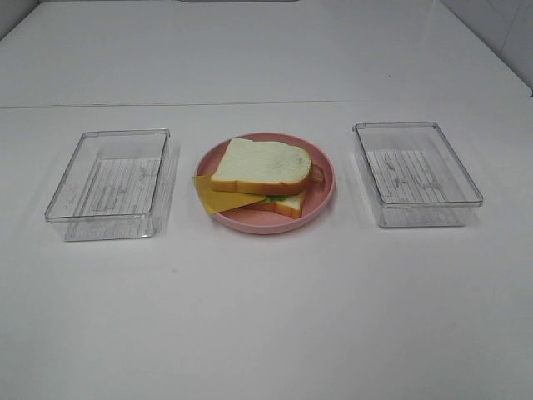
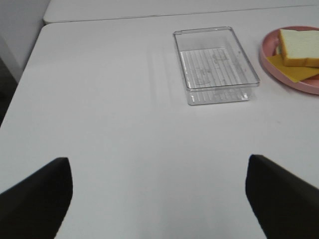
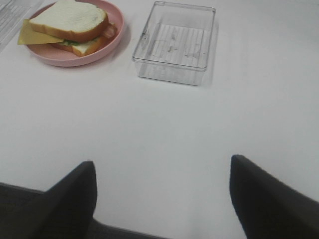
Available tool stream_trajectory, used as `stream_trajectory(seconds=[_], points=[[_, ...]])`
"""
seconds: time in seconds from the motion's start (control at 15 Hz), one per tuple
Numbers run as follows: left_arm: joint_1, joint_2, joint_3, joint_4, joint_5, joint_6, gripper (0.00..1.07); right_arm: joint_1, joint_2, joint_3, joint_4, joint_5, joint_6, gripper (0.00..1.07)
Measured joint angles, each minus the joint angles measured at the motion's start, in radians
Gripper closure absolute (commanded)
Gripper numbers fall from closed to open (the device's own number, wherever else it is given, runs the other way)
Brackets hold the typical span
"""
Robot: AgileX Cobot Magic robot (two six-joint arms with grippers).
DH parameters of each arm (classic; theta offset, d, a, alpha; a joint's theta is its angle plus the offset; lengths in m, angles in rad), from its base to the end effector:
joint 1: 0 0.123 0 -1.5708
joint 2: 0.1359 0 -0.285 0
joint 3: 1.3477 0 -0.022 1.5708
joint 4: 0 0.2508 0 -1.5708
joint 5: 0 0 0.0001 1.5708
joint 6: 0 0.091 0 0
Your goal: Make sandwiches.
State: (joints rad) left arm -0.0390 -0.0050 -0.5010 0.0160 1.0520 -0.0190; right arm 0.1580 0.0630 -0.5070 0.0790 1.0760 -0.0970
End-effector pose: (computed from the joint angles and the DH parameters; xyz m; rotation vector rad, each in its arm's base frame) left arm -0.0053 0.0015 0.2783 0.0196 2.0294 -0.0175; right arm 0.0023 0.0068 0.2783 -0.2707 2.0982 0.1322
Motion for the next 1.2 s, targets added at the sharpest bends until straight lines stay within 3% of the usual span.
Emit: stream_trajectory(seconds=[0.13, 0.4, 0.93, 1.2], points=[[0.050, 0.000, 0.000, 0.000, 0.000, 0.000, 0.17, -0.071, 0.000, 0.000, 0.000, 0.000, 0.000, 0.36], [0.058, 0.000, 0.000, 0.000, 0.000, 0.000, 0.17, -0.158, 0.000, 0.000, 0.003, -0.001, 0.000, 0.36], [0.058, 0.000, 0.000, -0.016, 0.000, 0.002, 0.17, -0.158, -0.068, 0.003, 0.012, -0.002, 0.000, 0.36], [0.058, 0.000, 0.000, -0.068, 0.000, 0.047, 0.17, -0.158, -0.068, 0.003, 0.018, -0.002, 0.000, 0.36]])
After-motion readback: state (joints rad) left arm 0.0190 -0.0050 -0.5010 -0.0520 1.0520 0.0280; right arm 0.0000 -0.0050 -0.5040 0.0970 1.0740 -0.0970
